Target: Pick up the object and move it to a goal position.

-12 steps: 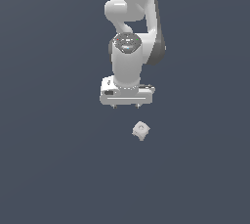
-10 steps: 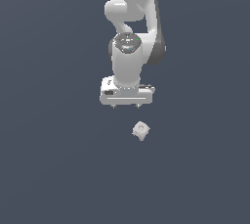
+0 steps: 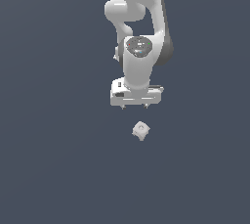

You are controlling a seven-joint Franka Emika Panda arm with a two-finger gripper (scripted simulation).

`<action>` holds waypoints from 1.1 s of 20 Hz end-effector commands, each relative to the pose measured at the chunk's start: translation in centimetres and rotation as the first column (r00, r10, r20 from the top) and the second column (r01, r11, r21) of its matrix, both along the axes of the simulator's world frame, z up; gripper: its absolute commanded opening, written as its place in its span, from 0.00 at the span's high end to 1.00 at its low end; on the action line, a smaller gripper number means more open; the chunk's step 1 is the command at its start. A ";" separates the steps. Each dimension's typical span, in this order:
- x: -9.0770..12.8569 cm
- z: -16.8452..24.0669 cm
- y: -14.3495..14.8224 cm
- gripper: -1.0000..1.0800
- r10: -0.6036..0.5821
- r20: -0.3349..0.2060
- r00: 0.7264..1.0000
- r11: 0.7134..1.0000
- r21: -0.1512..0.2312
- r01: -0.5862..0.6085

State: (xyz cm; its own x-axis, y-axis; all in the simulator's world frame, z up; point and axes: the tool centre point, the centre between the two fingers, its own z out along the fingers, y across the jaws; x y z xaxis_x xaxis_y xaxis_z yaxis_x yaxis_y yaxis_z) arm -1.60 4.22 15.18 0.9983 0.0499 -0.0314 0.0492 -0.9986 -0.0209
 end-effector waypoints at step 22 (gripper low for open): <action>2.7 -2.5 1.4 0.04 -0.314 0.007 0.949 0.949 -0.008 0.314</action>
